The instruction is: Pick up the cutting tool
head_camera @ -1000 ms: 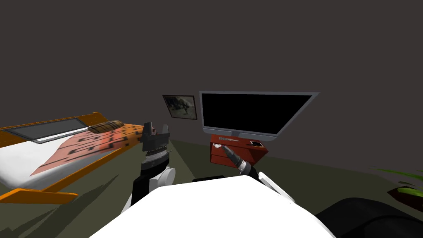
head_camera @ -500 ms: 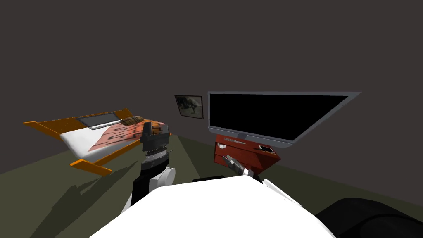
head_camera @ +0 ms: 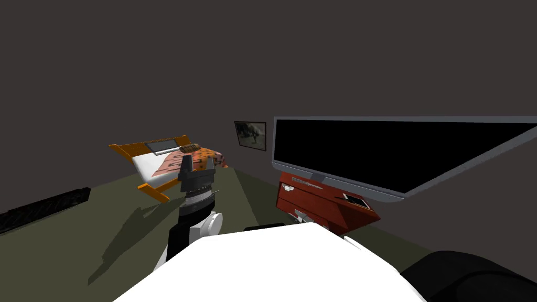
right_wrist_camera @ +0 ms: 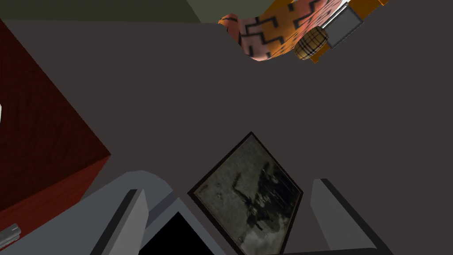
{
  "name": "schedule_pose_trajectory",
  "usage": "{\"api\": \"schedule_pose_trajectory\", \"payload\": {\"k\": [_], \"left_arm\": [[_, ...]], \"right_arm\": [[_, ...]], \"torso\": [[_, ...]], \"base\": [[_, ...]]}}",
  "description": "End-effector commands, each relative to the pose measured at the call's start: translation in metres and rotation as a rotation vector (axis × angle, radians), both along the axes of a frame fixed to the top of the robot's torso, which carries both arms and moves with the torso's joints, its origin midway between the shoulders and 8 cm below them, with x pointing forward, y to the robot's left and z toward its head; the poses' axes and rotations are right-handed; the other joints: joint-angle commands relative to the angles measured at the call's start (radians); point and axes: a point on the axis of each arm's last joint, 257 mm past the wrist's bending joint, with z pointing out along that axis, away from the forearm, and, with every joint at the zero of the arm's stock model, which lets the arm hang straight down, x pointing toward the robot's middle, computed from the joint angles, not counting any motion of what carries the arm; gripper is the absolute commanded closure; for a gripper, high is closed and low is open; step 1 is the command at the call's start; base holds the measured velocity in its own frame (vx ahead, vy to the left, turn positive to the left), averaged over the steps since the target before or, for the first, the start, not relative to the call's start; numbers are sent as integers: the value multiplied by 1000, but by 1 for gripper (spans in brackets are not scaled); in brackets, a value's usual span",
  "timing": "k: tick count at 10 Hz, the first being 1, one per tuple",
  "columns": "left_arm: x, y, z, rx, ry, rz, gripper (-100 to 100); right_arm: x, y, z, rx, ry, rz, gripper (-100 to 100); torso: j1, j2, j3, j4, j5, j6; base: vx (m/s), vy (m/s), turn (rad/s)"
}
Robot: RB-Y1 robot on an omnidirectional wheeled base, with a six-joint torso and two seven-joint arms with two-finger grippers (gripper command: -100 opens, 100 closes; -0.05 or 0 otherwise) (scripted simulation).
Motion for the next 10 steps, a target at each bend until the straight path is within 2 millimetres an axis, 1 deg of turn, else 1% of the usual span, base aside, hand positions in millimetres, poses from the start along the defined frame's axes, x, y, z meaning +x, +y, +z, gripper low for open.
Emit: {"api": "schedule_pose_trajectory", "payload": {"k": [1, 2, 3, 4, 5, 6, 7, 8, 9, 10], "left_arm": [[0, 0, 0, 0, 0, 0, 0], [0, 0, 0, 0, 0, 0, 0], [0, 0, 0, 0, 0, 0, 0], [0, 0, 0, 0, 0, 0, 0], [0, 0, 0, 0, 0, 0, 0], [0, 0, 0, 0, 0, 0, 0], [0, 0, 0, 0, 0, 0, 0], [0, 0, 0, 0, 0, 0, 0], [0, 0, 0, 0, 0, 0, 0], [0, 0, 0, 0, 0, 0, 0]], "right_arm": [[-27, -24, -34, -104, 76, 25, -100], [-29, -28, -34, -116, 78, 33, -100], [-54, -46, -57, -195, 134, 62, -100], [-57, -54, -60, -212, 143, 65, -100], [-85, -77, -81, -293, 201, 94, -100], [-86, -82, -82, -306, 205, 100, -100], [-114, -108, -99, -386, 261, 130, -100], [-115, -112, -98, -397, 264, 136, -100], [-141, -140, -111, -478, 316, 170, -100], [-142, -144, -110, -485, 318, 174, -100]], "torso": [[0, 0, 0, 0, 0, 0], [0, -1, 0, 0, 0, -1], [0, -1, 0, 0, 0, 0], [0, -2, -1, 0, 0, -1], [-1, -2, -1, 0, 0, 0], [-1, -2, -1, -1, 0, -1], [-1, -2, -1, 0, 0, 0], [-1, -3, -2, -1, 0, -1], [-1, -3, -2, -1, 0, 0], [-2, -4, -2, -1, 0, 0]], "base": [[24, 22, 387], [26, 8, 178], [41, 18, 339], [44, 3, 171], [54, 2, 324], [48, -2, 183], [60, 1, 315], [51, -11, 183], [72, -13, 269], [60, -21, 203]]}}
